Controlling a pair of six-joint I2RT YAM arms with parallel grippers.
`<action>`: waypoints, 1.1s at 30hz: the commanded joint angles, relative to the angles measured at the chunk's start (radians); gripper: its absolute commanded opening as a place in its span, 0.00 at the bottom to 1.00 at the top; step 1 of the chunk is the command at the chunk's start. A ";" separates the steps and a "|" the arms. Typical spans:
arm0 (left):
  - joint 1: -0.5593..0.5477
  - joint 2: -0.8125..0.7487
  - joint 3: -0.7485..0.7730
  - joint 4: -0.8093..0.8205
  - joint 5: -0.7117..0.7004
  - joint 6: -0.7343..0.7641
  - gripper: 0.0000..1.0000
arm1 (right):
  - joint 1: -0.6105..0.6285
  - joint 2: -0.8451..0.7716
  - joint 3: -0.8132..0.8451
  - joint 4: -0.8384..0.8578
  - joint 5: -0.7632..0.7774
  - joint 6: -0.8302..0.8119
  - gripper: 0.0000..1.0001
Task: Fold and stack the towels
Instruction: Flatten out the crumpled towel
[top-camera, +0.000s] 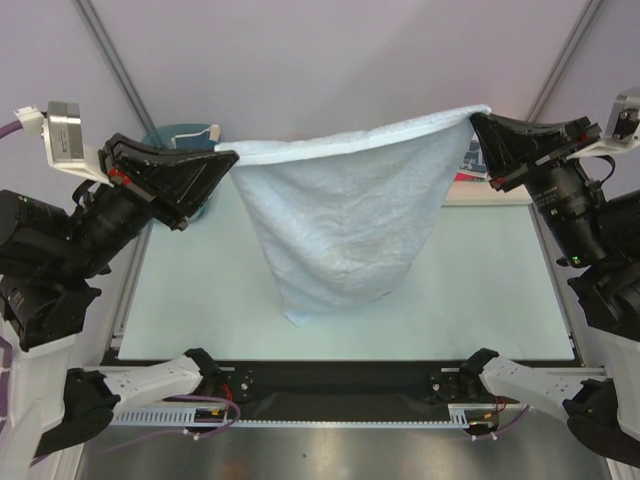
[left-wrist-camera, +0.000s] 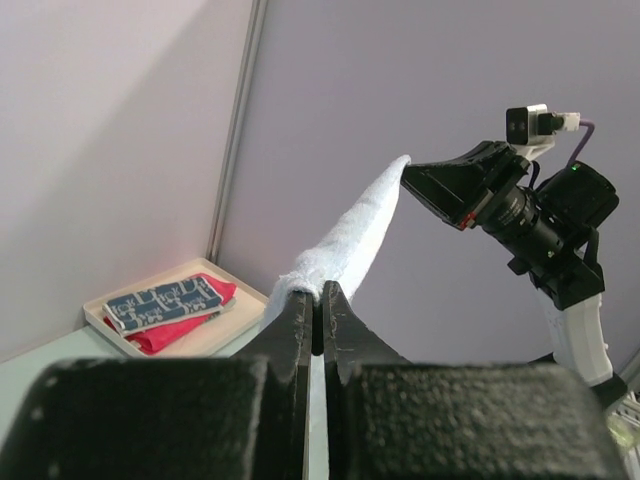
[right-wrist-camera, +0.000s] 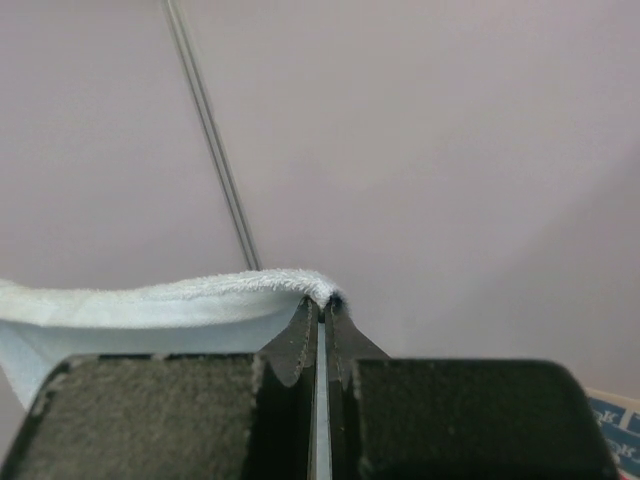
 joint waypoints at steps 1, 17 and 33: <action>-0.004 0.045 0.075 0.045 -0.037 0.043 0.00 | -0.006 0.045 0.081 0.072 0.014 -0.047 0.00; 0.221 0.258 0.130 0.087 -0.160 0.068 0.00 | -0.086 0.338 0.136 0.202 0.002 -0.119 0.00; 0.585 0.649 0.119 0.389 0.124 -0.084 0.00 | -0.355 0.825 0.308 0.431 -0.242 -0.004 0.00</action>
